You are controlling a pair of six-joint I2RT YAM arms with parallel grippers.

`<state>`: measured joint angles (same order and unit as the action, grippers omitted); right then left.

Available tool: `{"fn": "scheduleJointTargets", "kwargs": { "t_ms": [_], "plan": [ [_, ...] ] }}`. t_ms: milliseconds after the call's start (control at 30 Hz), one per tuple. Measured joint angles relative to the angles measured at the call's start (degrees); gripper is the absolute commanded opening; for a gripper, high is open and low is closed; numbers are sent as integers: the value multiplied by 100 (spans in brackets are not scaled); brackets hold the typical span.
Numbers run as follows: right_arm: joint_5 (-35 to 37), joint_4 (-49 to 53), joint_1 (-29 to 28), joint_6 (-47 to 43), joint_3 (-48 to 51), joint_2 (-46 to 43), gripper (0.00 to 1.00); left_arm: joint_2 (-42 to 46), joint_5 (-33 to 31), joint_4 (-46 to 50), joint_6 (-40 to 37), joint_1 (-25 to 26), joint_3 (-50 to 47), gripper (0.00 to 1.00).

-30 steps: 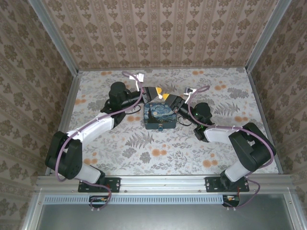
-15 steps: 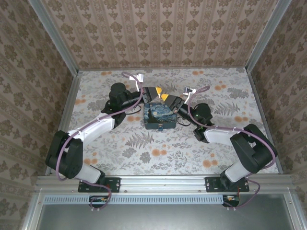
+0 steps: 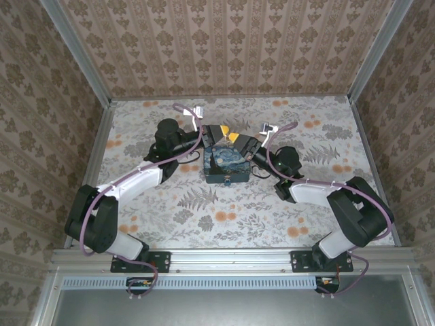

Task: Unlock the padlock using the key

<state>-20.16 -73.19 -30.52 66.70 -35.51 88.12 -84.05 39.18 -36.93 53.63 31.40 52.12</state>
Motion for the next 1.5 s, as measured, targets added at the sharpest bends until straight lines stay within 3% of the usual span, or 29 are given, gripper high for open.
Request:
{"fn": "scheduleJointTargets", "kwargs": {
  "t_ms": [267,500,667,833,933,1067,1233,1500],
  "plan": [
    [-9,4,-107,4,-2,216,30,0,-7,2,0,0,0,0],
    [-52,-37,-116,61,-7,216,0,-39,-66,15,0,0,0,0],
    [-103,20,-116,15,-7,214,0,-63,-66,39,0,2,0,0],
    [-133,820,-116,-339,-7,-81,0,-63,-133,254,98,-7,0,58],
    [-125,1742,-127,-789,-7,-516,0,-24,-245,616,214,-92,-2,71],
    [-17,3193,-136,-1582,-17,-1257,0,216,-393,1421,299,-313,-2,80],
    [352,4610,-190,-2553,-81,-1799,0,660,-496,2739,317,-413,120,82],
    [518,5071,-227,-2848,-42,-1792,0,796,-487,3630,544,-345,142,82]
  ]
}}
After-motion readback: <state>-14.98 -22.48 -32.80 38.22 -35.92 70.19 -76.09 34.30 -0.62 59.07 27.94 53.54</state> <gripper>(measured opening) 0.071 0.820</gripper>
